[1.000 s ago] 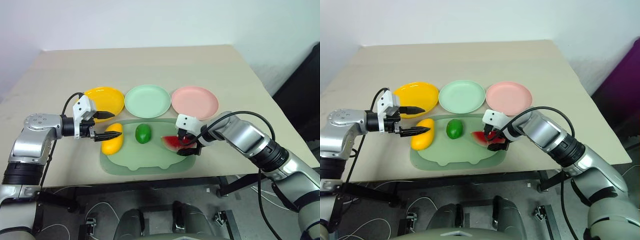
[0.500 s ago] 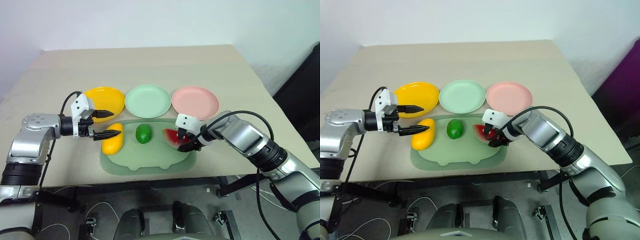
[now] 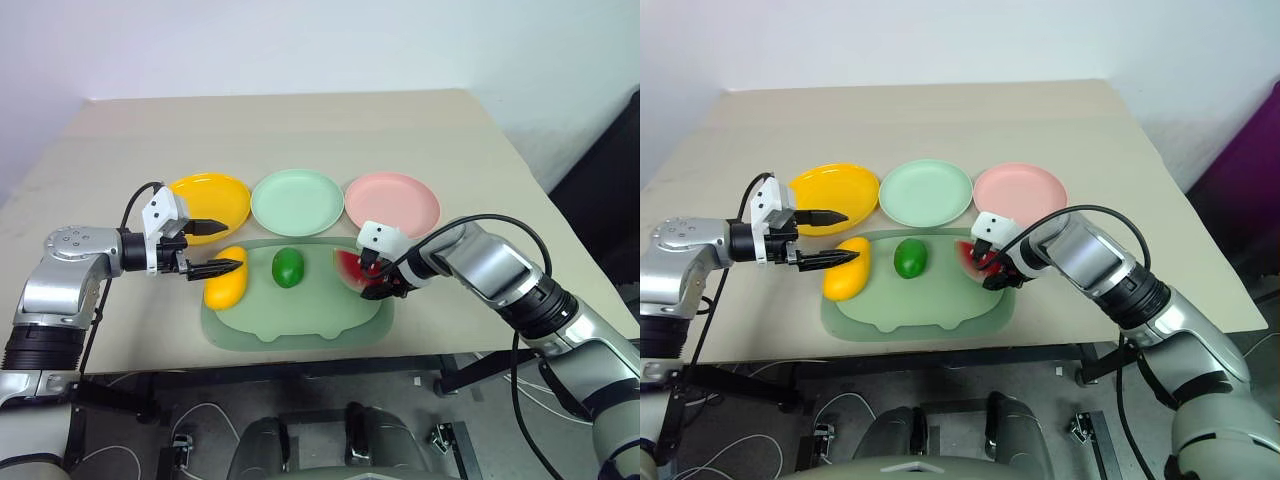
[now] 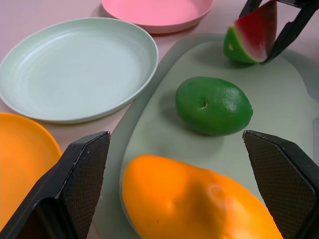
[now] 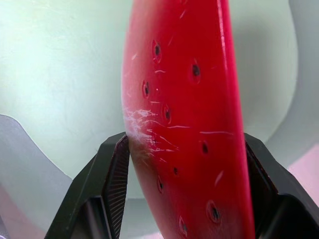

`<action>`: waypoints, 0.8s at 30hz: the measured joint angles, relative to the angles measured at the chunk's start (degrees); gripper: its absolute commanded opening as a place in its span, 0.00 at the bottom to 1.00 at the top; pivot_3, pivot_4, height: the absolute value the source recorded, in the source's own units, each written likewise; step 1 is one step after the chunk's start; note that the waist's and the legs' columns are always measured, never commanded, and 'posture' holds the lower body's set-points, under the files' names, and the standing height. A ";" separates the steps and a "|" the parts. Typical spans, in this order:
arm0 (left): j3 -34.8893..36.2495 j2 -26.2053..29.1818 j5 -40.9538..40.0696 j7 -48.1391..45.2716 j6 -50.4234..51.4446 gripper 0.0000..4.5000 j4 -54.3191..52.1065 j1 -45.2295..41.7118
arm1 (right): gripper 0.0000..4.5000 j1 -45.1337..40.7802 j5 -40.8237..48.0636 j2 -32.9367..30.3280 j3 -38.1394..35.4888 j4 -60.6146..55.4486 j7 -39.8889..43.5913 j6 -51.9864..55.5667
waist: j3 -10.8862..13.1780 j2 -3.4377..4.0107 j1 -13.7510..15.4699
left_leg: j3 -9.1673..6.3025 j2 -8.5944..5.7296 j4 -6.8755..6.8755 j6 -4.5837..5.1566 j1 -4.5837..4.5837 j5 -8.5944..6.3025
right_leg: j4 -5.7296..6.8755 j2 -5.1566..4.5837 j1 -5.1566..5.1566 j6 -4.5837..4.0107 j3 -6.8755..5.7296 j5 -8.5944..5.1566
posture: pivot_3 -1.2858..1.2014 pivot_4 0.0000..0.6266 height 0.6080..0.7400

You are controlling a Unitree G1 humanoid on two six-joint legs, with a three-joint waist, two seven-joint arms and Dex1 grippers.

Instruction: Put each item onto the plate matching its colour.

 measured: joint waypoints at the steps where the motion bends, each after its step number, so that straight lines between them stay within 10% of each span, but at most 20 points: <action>1: -0.01 -0.08 0.00 0.00 -0.01 1.00 0.04 0.00 | 0.56 -0.33 0.36 0.16 -0.58 0.30 0.00 0.60 | 0.00 -0.01 -0.03 | 0.00 0.00 0.00 0.00 0.01 0.00 | 0.04 0.00 0.00 0.00 0.00 0.00 | 0.52 0.24 1.00; 24: -0.21 -0.77 0.16 -0.26 -0.19 1.00 1.09 -1.22 | 0.56 -9.60 1.45 7.39 -11.80 21.39 -6.67 4.01 | -0.04 -0.07 -0.10 | -0.04 -0.04 0.05 0.14 0.07 0.09 | 0.48 0.00 -0.05 -0.01 0.01 0.03 | 0.52 0.24 1.00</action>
